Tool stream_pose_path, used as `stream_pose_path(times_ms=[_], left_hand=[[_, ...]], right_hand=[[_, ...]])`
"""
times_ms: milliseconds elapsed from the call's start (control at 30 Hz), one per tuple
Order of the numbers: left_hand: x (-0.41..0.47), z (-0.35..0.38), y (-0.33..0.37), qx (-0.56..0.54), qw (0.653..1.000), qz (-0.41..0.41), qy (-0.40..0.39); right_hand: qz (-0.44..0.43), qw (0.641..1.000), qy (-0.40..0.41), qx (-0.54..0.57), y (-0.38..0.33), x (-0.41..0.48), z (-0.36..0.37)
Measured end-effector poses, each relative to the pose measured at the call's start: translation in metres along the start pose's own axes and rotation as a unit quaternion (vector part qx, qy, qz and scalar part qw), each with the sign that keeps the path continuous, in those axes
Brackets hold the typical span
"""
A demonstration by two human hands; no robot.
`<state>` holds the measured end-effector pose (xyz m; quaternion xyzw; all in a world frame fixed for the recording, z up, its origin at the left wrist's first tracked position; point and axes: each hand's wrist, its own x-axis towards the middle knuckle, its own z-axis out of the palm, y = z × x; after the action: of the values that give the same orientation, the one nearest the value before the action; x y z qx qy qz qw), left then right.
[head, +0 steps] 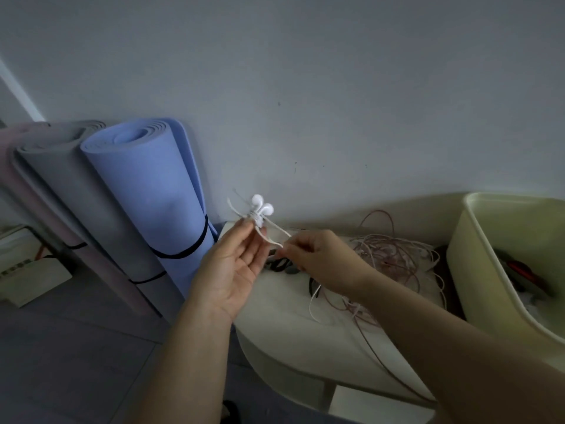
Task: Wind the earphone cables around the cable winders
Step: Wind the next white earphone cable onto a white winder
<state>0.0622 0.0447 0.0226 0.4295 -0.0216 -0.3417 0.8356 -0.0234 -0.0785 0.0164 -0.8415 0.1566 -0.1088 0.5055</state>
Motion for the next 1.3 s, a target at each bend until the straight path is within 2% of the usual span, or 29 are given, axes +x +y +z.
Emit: stream_pose_path(times_ms=[67,233,533,700,867,1033,1167,1300], left_hand=[[0.002,-0.004,0.002,0.03,0.998,0.006,0.047],[0.005,-0.006,-0.001,0.12,0.989,0.004,0.081],[0.007,-0.005,-0.002,0.055,0.992,-0.054,0.104],[0.003,0.001,-0.005,0.239,0.97,-0.014,0.044],[-0.001,0.002,-0.009,0.335,0.939,-0.069,-0.046],[-0.005,0.005,-0.006,0.33,0.933,-0.071,-0.122],[-0.005,0.004,-0.003,0.309,0.932,-0.09,-0.169],[-0.004,0.002,-0.001,0.3,0.931,-0.118,-0.172]], right_hand=[[-0.026,0.998,-0.029,-0.056,0.0,-0.002,0.003],[-0.079,0.981,-0.014,-0.176,-0.008,-0.008,-0.003],[-0.148,0.941,0.042,-0.302,-0.015,-0.013,-0.015],[-0.157,0.95,0.081,-0.257,-0.016,-0.013,-0.021],[-0.094,0.974,0.14,-0.149,-0.015,-0.012,-0.038],[-0.053,0.988,0.144,-0.03,-0.014,-0.013,-0.043],[0.001,0.992,0.102,0.078,-0.013,-0.013,-0.045],[0.014,0.985,0.09,0.146,-0.012,-0.012,-0.041]])
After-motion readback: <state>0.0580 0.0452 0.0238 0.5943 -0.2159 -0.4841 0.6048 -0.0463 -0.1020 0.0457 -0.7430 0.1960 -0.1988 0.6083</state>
